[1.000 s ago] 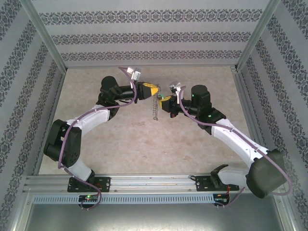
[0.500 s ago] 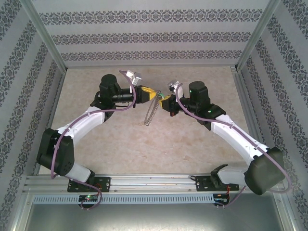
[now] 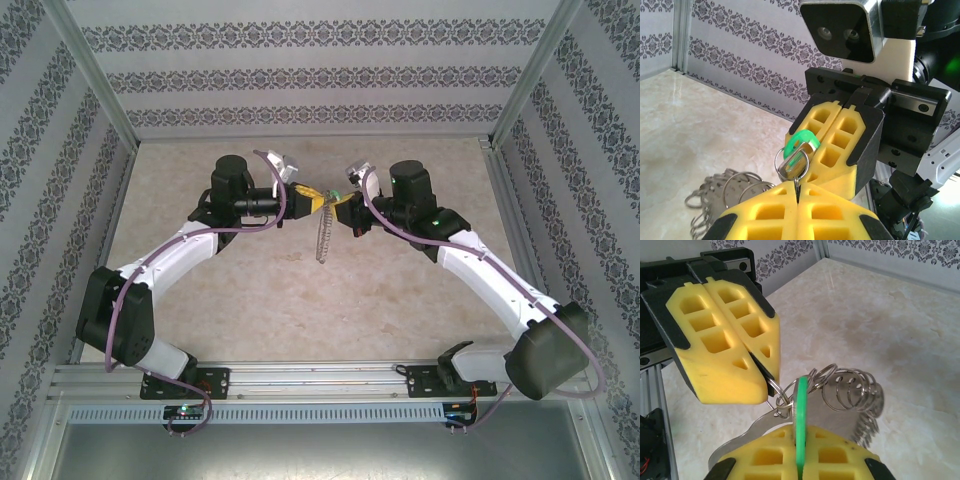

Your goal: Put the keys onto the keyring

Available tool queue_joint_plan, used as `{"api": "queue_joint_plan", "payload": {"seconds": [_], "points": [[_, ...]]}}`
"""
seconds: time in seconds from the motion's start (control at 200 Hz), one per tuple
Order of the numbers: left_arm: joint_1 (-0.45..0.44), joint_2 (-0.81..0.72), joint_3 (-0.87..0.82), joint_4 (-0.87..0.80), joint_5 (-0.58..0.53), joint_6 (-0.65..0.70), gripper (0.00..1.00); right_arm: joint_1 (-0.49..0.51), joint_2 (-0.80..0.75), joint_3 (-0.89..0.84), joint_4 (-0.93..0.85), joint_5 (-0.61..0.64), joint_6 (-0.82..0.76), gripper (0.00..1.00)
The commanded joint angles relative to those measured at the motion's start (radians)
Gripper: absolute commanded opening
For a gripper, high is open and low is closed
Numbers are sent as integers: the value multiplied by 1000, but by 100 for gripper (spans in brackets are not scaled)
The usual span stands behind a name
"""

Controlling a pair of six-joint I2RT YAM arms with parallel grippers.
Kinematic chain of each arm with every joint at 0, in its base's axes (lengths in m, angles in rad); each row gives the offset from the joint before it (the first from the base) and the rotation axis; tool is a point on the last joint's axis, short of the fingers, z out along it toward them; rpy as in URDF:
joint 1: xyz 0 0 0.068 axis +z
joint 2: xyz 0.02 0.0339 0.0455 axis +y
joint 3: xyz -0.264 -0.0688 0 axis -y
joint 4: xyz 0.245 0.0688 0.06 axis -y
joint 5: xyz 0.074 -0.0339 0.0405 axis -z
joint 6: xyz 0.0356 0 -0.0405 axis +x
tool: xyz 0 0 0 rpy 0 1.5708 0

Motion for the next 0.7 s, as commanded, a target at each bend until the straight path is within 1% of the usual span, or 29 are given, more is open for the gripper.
{"api": "queue_joint_plan", "payload": {"seconds": [0.0, 0.23, 0.694], "points": [[-12, -33, 32, -34, 10, 45, 0, -8, 6, 46, -14, 21, -26, 0], [-16, -31, 34, -33, 5, 44, 0, -7, 8, 53, -26, 28, -30, 0], [-18, -33, 40, -44, -2, 45, 0, -6, -13, -26, 17, 39, -3, 0]]}}
